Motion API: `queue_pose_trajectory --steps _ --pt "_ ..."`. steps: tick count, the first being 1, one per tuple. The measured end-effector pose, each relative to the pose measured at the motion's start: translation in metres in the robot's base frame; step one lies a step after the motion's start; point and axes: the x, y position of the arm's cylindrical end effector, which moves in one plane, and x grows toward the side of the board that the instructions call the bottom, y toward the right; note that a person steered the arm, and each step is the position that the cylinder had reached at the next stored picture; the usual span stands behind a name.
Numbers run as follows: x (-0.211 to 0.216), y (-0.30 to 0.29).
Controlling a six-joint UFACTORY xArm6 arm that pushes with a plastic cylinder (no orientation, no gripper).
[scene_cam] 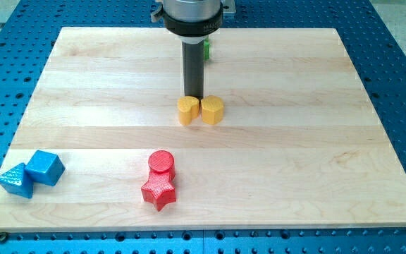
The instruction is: Point your arm at the bottom right side of the hexagon
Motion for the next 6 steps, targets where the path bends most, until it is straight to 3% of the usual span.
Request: queue_pose_trajectory --steps 1,2,4,6 --pt "-0.035 0.057" --pt "0.013 0.141" --pt "0.053 0.085" --pt "0.085 0.102"
